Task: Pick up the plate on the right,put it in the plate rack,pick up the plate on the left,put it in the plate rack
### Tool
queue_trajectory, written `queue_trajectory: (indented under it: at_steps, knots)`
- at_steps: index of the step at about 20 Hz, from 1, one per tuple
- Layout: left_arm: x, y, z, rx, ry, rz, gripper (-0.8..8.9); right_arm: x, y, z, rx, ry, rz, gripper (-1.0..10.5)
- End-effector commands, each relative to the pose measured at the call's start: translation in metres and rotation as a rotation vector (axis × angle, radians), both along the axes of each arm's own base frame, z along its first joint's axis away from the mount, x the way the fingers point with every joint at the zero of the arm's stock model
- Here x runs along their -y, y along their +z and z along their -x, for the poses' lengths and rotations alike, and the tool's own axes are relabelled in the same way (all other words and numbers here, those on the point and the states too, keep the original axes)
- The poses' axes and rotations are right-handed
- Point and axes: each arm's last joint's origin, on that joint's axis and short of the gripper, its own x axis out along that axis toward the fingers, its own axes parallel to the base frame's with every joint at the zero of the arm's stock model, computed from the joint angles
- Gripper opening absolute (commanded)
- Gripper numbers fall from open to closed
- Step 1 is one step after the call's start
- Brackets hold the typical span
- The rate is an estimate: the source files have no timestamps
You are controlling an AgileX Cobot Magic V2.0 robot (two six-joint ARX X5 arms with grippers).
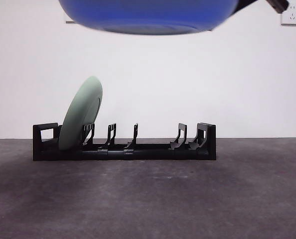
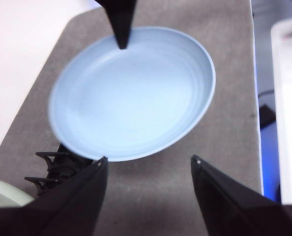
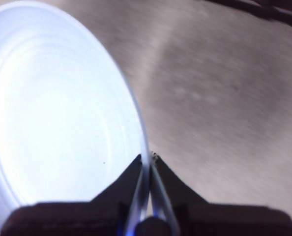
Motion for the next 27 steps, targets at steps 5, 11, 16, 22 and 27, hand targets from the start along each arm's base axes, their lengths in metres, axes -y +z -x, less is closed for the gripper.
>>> queue_trajectory:
  at_steps: [5, 11, 16, 22, 27]
  knots:
    - [0.009, -0.004, 0.003, 0.108, -0.035, -0.151, 3.10, -0.023, -0.014, -0.010, -0.110, -0.005, -0.089, -0.1]
    - [0.012, -0.007, 0.003, 0.183, -0.025, -0.259, 3.25, -0.041, -0.033, -0.017, -0.174, 0.025, -0.056, -0.1]
    - [0.019, -0.013, 0.002, 0.157, -0.075, -0.330, 3.26, -0.048, -0.037, -0.023, -0.190, 0.026, -0.107, -0.1]
    - [0.034, -0.022, -0.001, 0.166, -0.134, -0.449, 3.60, -0.050, -0.030, -0.025, -0.183, 0.041, -0.151, -0.1]
    - [0.046, -0.028, -0.010, 0.178, -0.083, -0.531, 3.79, -0.051, -0.022, -0.025, -0.163, 0.060, -0.171, -0.1]
